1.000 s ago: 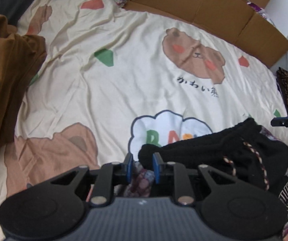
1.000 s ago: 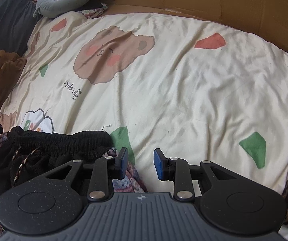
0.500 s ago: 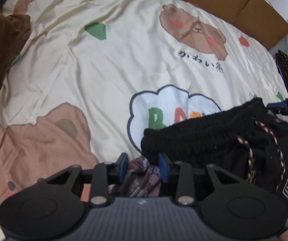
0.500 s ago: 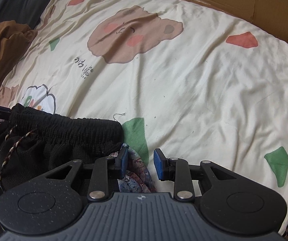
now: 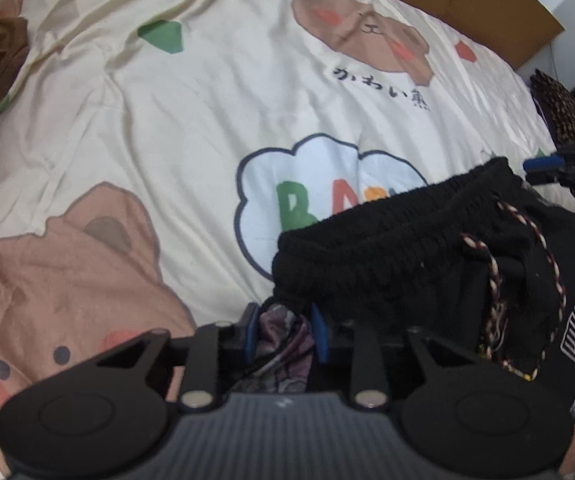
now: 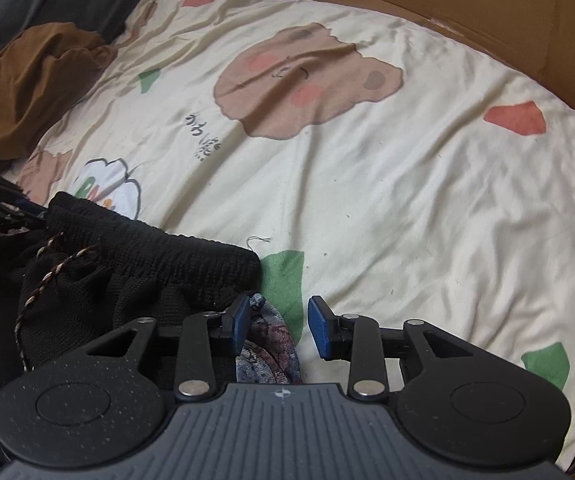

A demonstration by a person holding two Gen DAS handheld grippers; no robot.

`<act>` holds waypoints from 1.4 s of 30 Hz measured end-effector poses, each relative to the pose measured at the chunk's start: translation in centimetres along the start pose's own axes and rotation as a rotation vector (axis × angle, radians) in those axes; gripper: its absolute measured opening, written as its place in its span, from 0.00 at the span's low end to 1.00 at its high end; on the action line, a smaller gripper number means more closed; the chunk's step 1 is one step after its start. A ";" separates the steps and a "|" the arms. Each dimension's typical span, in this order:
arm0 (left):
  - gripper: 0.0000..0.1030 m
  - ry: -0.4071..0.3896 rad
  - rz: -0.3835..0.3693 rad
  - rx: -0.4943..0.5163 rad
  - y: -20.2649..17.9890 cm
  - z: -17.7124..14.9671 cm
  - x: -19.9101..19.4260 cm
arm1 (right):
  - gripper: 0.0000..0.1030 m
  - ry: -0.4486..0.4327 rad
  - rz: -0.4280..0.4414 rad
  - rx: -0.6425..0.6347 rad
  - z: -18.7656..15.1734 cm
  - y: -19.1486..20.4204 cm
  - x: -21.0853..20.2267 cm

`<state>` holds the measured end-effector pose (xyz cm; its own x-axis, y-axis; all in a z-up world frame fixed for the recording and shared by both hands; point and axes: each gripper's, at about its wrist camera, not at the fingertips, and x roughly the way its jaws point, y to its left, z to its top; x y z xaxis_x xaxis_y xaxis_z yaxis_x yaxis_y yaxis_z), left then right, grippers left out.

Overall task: Fold clothes
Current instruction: 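Move the left gripper to the floral lining at the waistband, then grasp the waistband lining with the left gripper while the right gripper grasps the waistband's other end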

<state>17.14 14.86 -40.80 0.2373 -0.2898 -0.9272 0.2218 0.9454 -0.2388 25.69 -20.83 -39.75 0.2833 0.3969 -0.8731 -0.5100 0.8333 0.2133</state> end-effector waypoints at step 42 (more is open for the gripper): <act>0.08 -0.043 0.149 0.074 -0.3 -1.1 -3.4 | 0.20 0.103 0.167 -0.122 1.8 2.3 5.5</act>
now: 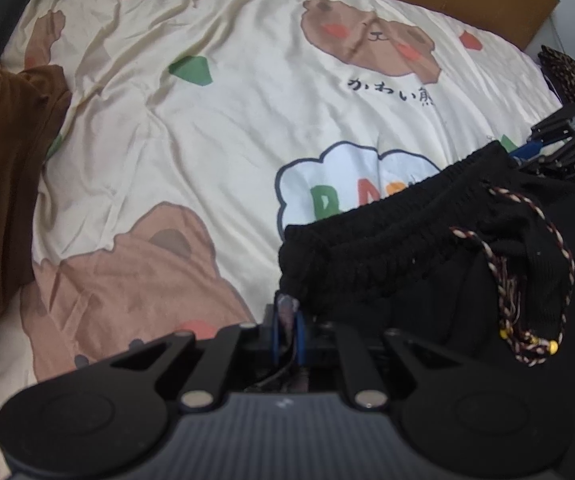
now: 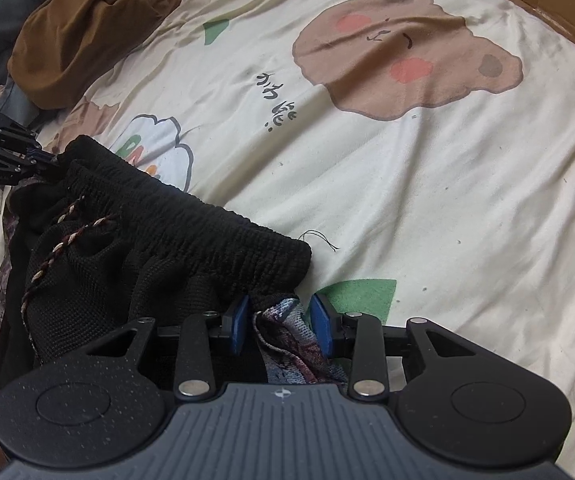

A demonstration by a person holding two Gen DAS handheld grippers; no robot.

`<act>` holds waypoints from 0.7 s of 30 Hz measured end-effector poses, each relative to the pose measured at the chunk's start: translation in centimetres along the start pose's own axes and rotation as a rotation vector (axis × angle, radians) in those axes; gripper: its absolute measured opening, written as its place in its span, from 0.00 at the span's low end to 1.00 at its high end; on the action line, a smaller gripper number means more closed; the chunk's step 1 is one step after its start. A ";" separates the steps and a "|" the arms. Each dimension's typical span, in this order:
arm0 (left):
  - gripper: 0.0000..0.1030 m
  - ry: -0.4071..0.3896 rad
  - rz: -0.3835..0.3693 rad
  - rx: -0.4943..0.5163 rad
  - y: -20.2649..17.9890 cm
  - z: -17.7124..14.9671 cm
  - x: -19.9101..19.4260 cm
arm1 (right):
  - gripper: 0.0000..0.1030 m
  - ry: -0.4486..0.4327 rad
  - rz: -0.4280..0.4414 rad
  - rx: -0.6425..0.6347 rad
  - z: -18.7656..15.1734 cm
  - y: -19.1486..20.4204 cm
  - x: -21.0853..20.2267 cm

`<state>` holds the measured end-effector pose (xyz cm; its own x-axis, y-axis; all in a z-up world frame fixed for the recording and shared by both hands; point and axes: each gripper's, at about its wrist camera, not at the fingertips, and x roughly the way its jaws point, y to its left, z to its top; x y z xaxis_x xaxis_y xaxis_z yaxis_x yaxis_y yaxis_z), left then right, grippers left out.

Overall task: Fold clothes
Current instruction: 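Grasp the waistband lining with the left gripper while the right gripper grasps the waistband's other end, then lift the black shorts by the waistband with both grippers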

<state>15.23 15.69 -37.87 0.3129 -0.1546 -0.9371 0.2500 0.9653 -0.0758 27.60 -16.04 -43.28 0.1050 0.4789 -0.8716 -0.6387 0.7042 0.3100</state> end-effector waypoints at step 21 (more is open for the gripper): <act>0.07 -0.188 0.013 0.105 -2.4 7.8 -2.0 | 0.10 -0.237 -0.372 -0.050 0.2 0.7 -8.0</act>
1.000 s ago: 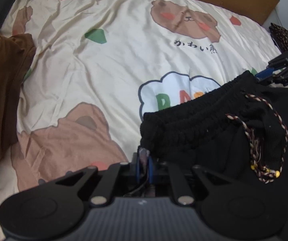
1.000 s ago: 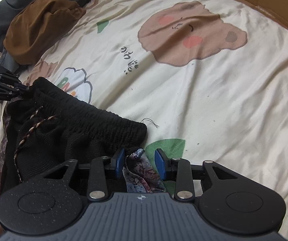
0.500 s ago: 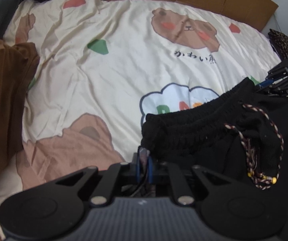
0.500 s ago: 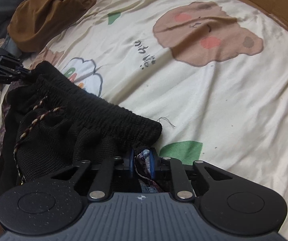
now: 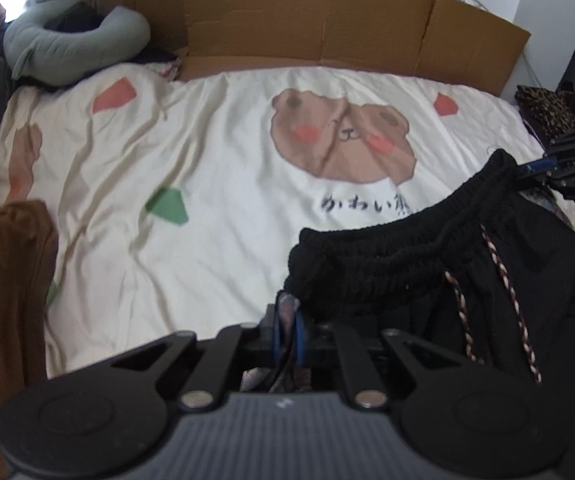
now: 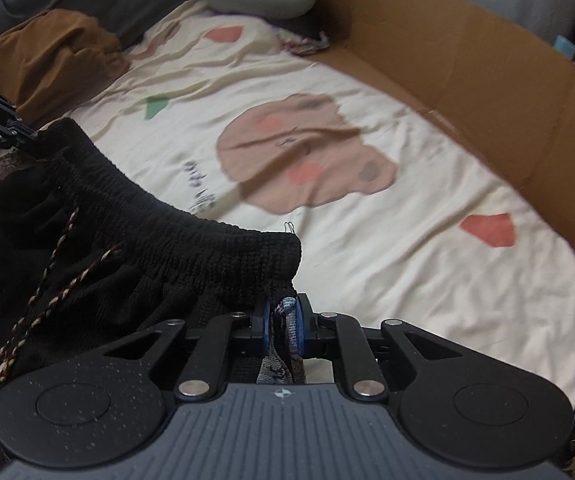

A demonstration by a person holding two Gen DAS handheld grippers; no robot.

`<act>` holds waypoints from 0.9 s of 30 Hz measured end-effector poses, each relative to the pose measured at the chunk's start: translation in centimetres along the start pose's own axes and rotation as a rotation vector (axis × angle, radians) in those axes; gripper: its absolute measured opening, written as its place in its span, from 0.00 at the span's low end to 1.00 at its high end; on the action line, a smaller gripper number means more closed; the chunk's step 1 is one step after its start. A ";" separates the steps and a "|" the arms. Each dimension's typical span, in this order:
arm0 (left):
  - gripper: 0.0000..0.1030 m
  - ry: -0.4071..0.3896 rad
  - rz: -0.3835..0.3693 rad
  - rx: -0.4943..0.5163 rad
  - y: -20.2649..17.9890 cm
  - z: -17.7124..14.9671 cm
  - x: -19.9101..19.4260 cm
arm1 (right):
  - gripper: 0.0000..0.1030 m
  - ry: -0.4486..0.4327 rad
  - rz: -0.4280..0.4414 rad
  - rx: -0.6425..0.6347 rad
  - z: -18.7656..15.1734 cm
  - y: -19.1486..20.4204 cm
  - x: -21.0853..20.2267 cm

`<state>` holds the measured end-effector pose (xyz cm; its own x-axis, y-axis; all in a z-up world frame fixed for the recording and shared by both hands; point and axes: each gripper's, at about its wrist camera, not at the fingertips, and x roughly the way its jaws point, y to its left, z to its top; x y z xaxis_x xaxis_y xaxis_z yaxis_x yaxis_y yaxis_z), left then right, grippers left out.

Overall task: Fold clothes
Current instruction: 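Lift the black shorts by the waistband with both grippers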

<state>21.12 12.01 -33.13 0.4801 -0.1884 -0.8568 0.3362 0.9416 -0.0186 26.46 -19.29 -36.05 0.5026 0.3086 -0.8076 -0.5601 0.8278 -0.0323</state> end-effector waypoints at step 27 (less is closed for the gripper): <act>0.16 0.081 -0.049 -0.009 1.2 4.3 9.6 | 0.47 0.057 0.060 0.248 -0.8 -7.1 4.6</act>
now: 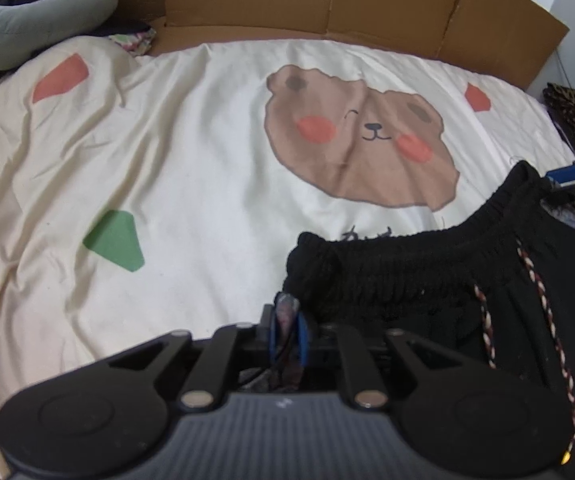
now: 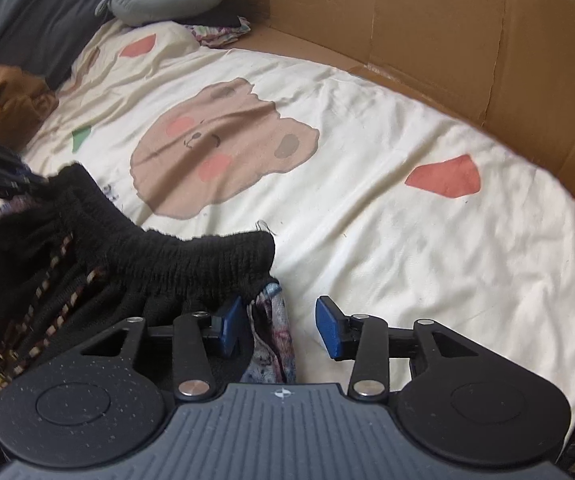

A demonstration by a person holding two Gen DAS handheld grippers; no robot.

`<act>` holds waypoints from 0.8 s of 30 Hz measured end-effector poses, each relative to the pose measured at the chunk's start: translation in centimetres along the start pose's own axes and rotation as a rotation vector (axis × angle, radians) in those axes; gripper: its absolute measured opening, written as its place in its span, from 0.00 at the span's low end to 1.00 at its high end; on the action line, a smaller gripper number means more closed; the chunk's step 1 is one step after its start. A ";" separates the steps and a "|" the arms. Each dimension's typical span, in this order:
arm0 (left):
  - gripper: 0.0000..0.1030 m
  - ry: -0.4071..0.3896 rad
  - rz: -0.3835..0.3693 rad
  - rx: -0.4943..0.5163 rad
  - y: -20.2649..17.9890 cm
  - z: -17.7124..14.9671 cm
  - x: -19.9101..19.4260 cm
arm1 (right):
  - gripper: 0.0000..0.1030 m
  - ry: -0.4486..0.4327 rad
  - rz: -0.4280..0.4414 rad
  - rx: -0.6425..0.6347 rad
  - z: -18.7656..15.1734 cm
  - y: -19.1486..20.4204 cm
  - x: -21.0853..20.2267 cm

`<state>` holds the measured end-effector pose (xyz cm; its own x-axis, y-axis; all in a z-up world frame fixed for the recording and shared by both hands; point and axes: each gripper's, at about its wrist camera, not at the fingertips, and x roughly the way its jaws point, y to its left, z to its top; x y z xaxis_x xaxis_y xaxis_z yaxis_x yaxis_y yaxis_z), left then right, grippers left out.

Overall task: Fold clothes
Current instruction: 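Lift the black shorts by the waistband with both grippers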

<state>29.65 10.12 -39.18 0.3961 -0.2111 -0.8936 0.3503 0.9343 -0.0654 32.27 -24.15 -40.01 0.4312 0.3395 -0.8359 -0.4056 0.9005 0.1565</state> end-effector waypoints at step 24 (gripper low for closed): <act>0.11 0.079 -0.162 0.163 0.5 0.2 1.9 | 0.16 0.181 0.177 -0.216 1.9 1.1 4.6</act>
<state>30.78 10.11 -40.80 0.2582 -0.3251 -0.9097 0.5391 0.8299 -0.1435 35.33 -21.07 -42.65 0.1963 0.4146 -0.8886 -0.6316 0.7466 0.2088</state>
